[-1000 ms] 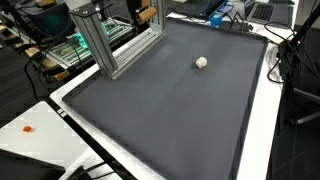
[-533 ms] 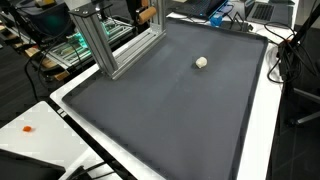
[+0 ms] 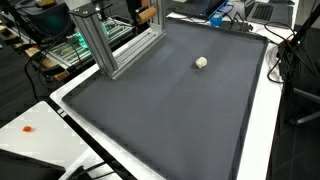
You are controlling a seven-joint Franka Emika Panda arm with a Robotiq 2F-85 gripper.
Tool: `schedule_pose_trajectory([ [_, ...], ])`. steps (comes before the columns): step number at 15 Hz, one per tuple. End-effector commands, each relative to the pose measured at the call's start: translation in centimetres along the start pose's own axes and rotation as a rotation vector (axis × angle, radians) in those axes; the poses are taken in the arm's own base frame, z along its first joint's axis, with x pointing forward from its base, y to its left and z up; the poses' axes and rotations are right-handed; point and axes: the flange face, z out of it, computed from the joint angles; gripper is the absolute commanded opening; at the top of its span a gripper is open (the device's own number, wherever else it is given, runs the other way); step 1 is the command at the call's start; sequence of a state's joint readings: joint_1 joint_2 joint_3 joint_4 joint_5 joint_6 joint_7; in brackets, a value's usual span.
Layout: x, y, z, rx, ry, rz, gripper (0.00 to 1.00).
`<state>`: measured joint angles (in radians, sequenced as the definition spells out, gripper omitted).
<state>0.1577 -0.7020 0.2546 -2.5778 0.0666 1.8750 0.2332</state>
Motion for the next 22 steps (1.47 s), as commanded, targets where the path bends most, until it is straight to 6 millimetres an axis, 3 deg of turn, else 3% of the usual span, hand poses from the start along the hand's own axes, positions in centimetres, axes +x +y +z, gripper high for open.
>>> schedule_pose_trajectory([
  [1,-0.4,1.0,-0.1,0.026,-0.015,0.057,0.23],
  [9,-0.3,2.0,-0.8,0.038,0.003,0.056,0.23],
  [14,0.5,3.0,-3.3,0.032,0.065,0.066,0.23],
  [18,2.2,3.8,-5.9,0.039,0.133,0.067,0.23],
  [22,5.0,4.7,-7.2,0.029,0.191,0.047,0.23],
])
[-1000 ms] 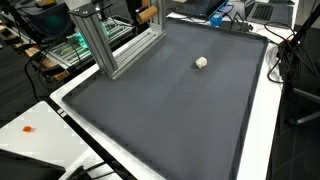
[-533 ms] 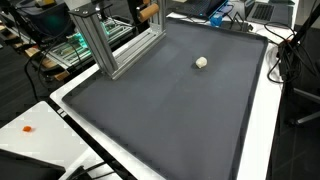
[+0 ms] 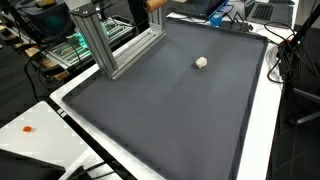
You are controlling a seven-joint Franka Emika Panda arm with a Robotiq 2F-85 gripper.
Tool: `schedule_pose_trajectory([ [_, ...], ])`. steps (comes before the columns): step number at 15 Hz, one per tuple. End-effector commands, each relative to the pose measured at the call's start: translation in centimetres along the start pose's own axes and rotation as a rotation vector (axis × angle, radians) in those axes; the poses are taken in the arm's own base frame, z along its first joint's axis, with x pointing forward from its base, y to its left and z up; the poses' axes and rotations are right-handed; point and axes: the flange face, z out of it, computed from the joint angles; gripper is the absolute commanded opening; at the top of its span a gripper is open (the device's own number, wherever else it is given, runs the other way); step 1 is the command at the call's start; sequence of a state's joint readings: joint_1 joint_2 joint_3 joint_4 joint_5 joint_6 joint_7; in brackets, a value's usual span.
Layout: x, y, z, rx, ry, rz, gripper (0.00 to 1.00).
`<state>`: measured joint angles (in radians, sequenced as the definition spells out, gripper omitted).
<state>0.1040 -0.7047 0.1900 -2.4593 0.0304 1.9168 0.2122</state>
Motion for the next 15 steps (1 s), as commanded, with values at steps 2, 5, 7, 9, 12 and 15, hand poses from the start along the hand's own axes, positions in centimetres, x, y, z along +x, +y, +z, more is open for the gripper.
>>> schedule_pose_trajectory([
  [2,4.2,0.9,-0.9,-0.006,0.073,-0.029,0.23],
  [5,7.2,1.1,-0.7,0.001,0.127,-0.05,0.23],
  [7,9.4,1.2,-0.1,0.009,0.16,-0.058,0.23],
  [9,11.6,1.3,1.0,0.025,0.178,-0.077,0.23],
  [12,14.7,1.5,3.5,0.064,0.185,-0.141,0.23],
  [15,17.4,2.1,6.3,0.076,0.172,-0.193,0.23],
])
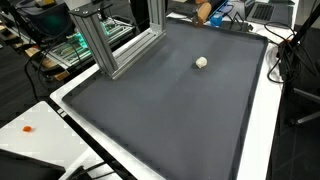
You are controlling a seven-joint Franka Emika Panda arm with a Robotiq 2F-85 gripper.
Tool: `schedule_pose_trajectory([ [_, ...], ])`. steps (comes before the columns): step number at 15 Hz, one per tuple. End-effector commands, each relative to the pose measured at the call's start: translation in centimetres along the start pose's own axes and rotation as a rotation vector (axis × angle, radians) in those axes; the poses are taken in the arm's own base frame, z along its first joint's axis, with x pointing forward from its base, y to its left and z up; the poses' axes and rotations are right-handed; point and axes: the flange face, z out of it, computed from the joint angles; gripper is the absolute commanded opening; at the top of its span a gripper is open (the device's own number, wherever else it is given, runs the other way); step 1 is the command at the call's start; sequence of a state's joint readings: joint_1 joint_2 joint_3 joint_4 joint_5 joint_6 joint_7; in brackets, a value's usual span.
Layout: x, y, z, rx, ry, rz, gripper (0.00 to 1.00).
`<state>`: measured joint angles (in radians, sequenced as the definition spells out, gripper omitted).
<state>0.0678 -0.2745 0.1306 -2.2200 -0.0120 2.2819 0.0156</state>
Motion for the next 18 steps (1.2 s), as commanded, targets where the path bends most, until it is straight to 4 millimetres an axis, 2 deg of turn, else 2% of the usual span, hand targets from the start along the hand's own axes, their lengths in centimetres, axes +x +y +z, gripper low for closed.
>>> schedule_pose_trajectory([
  [1,3.0,1.3,3.7,0.035,-0.012,-0.077,0.23],
  [6,4.1,2.4,9.2,0.068,-0.088,-0.232,0.23],
  [10,3.5,2.4,12.8,0.104,-0.137,-0.379,0.23],
  [18,3.4,1.9,16.0,0.119,-0.129,-0.671,0.23],
])
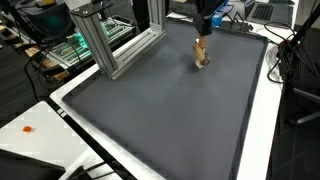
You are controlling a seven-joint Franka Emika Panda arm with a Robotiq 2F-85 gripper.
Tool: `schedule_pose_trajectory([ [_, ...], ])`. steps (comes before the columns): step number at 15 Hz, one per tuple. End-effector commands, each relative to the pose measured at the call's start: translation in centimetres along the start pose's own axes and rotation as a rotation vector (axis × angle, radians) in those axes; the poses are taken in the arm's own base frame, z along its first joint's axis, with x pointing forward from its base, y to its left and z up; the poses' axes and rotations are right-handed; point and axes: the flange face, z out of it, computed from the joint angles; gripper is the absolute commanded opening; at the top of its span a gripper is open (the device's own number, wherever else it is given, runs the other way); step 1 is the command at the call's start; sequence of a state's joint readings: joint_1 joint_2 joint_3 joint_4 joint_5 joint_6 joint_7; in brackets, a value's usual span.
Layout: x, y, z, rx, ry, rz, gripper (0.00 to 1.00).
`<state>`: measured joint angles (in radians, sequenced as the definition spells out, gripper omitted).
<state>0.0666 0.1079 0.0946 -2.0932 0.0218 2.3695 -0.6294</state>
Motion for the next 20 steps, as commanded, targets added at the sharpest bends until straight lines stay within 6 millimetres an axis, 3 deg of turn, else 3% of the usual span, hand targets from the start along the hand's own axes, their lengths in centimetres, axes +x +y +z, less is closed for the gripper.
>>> schedule_pose_trajectory([
  [1,0.5,0.2,1.0,0.007,0.004,-0.127,0.23],
  [7,1.3,0.3,2.5,0.031,-0.006,-0.238,0.23],
  [12,1.9,0.9,3.4,0.028,-0.017,-0.23,0.23],
  [20,0.9,3.2,3.3,-0.017,-0.098,-0.166,0.23],
])
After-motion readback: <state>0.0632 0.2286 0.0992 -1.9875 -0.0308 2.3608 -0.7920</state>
